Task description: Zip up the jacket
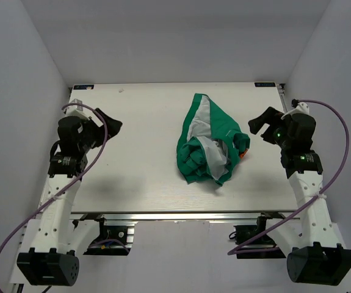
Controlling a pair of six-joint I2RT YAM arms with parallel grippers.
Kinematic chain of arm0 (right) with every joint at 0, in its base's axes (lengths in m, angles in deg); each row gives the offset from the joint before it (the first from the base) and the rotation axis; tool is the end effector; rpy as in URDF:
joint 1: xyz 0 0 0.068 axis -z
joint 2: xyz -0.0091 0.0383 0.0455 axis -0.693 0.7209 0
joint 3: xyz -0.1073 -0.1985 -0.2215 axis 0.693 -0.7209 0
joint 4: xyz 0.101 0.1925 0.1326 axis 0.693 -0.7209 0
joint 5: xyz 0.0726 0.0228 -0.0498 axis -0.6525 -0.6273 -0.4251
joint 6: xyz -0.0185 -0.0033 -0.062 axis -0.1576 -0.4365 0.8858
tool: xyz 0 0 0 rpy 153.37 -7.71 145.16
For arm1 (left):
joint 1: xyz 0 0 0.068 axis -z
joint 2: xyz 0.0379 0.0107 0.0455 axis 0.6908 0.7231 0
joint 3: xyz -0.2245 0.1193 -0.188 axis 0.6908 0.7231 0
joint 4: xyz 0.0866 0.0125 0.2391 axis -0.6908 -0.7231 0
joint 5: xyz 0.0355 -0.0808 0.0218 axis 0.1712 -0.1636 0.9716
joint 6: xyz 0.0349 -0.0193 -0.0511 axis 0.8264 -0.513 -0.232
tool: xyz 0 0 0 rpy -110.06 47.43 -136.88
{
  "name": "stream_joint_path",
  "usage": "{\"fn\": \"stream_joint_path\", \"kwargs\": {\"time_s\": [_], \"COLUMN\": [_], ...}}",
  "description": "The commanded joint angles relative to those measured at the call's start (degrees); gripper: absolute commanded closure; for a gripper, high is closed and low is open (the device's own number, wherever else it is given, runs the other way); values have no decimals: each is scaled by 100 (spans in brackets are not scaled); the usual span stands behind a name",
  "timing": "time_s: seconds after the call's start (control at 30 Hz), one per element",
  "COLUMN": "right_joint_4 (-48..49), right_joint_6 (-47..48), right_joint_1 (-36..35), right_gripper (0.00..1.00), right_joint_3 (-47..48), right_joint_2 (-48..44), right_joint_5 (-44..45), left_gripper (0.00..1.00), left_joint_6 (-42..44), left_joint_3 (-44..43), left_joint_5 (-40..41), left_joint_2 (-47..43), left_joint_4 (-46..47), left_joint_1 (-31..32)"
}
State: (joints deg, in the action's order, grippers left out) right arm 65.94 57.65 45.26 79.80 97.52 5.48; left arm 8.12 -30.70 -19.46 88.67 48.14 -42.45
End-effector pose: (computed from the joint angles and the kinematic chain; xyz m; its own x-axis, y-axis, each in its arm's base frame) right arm 0.1845 0.0013 0.3836 -0.2933 0.4357 -0.8509 0.0491 0.8958 0.4418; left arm 0.1713 -0.0106 0.3853 -0.4109 -0.5658 -0.7149 -0.1111 0.8093 -0.5767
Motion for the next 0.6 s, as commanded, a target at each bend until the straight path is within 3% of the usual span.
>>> {"fn": "stream_joint_path", "kwargs": {"time_s": [0.0, 0.1, 0.13, 0.2, 0.4, 0.57], "right_joint_4": [-229, -265, -300, -414, -494, -337], "right_joint_6": [198, 321, 339, 348, 339, 286], "right_joint_1": [11, 11, 11, 11, 11, 11], "right_gripper": [11, 11, 11, 11, 11, 11], "right_joint_3": [365, 391, 400, 505, 734, 849], "right_joint_2": [178, 335, 397, 625, 1319, 1890], "right_joint_5": [-242, -434, -479, -540, -532, -576], "left_gripper": [2, 2, 2, 2, 2, 2], "left_joint_6": [-197, -391, -400, -383, -321, -154], "left_joint_3": [513, 672, 568, 436, 58, -591], "left_joint_5": [-1263, -933, -365, -114, -544, -921], "left_joint_2": [263, 683, 850, 1454, 2916, 4217], "left_joint_4": [492, 791, 792, 940, 1757, 2119], "left_joint_1": [200, 884, 1575, 2429, 3232, 3436]}}
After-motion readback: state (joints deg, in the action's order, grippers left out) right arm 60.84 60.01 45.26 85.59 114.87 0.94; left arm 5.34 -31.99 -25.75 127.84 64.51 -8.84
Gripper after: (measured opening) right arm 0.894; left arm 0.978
